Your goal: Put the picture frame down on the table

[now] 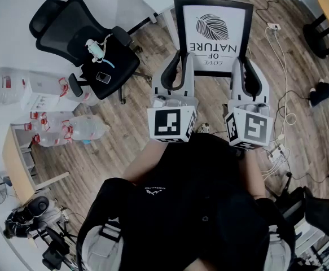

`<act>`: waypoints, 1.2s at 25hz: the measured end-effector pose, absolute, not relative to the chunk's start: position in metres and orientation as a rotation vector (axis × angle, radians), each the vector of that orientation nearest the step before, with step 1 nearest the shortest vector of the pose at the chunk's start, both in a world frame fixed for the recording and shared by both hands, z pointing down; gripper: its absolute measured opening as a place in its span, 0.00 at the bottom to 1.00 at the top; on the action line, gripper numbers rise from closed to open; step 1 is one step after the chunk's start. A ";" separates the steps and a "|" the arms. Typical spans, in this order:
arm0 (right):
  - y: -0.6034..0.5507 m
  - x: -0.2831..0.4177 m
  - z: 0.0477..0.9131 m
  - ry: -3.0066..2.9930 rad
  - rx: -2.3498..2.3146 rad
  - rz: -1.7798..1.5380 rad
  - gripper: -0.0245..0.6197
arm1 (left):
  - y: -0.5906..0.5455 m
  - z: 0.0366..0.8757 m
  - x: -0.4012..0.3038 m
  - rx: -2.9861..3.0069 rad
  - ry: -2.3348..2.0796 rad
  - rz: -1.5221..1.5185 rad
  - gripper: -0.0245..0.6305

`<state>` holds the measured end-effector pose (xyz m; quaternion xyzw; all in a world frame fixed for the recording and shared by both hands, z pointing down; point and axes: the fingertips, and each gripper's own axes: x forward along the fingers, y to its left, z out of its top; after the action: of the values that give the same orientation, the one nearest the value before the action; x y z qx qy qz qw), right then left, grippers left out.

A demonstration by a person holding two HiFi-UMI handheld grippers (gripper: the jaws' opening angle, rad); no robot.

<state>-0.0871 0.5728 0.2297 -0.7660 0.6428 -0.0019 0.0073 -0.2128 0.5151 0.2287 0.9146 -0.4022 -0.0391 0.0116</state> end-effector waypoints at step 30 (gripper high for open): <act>0.566 -0.065 0.259 2.102 -2.356 -0.105 0.14 | 0.513 0.260 -0.193 2.785 -1.274 -0.073 0.15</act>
<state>-0.0648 0.5660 0.2587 -0.7458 0.6652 -0.0334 -0.0087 -0.1931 0.5126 0.2600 0.9085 -0.4154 -0.0239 0.0389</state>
